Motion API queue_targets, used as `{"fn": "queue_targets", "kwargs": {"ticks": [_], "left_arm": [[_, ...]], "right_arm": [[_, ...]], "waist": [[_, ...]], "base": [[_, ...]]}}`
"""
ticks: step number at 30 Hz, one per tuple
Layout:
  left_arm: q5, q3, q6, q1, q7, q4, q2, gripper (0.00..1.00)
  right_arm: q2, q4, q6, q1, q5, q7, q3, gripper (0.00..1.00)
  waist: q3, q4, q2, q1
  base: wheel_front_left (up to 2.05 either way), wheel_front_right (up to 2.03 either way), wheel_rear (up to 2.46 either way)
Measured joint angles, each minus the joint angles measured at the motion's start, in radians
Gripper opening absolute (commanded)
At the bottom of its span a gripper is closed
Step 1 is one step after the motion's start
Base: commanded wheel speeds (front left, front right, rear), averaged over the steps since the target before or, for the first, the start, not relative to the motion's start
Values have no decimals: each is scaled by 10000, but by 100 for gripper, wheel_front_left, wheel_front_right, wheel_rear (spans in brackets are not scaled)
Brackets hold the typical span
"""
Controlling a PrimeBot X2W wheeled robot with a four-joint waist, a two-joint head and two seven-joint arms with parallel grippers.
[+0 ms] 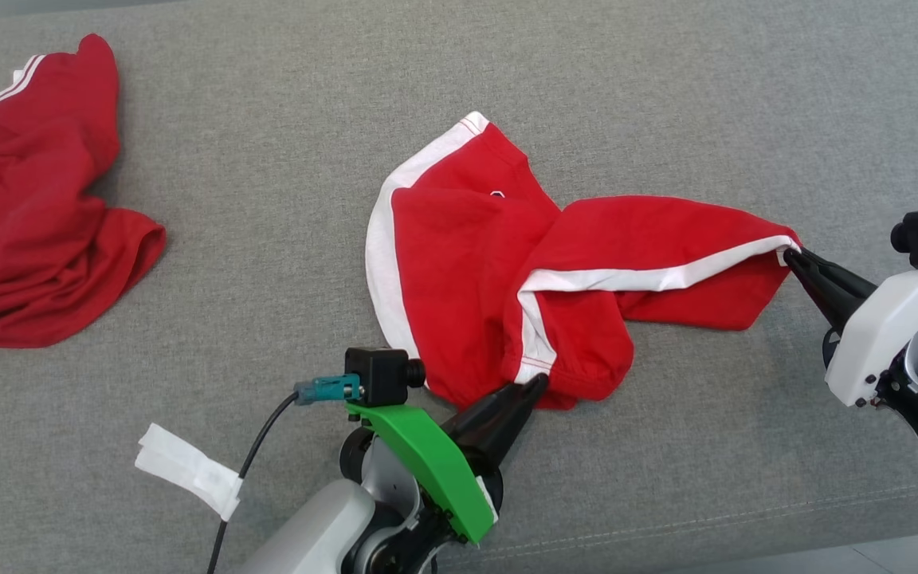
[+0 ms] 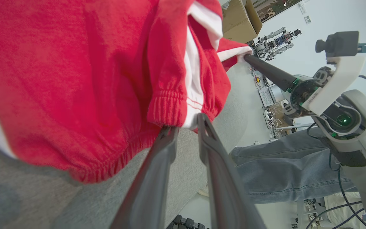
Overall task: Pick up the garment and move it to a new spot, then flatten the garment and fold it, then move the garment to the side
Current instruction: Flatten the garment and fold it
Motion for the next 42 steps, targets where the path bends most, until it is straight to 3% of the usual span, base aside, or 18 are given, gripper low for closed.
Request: {"fn": "queue_targets", "kwargs": {"ticks": [7,24,27,36,37,38,42], "left_arm": [[-90,-40,4,-142,-201,-15,0,0],[-261,244,58,-751,-389,40,31,0],[-56,374,56,-1208,-265,-71,548,0],[98,859,23,-2088,1149,-1070,2976,0],[98,859,23,-2088,1149,-1070,2976,0],[-56,895,-63,-2197,1634,-1524,3400,0],[-773,681,-236,-2190,2686,-2464,3956,0]], "right_arm": [[58,13,59,0,0,-6,79,0],[125,-29,263,-450,-2,-182,104,0],[54,-88,355,-789,-2,-184,8,0],[-84,-560,571,-1653,385,-234,-525,0],[-84,-560,571,-1653,385,-234,-525,0],[73,-815,604,-1758,719,-263,-623,0],[121,-1390,711,-1784,1108,-337,-738,0]], "waist": [[15,-11,0,0],[0,66,0,0],[-82,132,0,0],[-658,379,0,0],[-658,379,0,0],[-836,428,0,0],[-1123,474,0,0]], "base": [[0,0,0],[0,0,0],[0,0,0],[0,0,0],[0,0,0],[0,0,0],[0,0,0]]}}
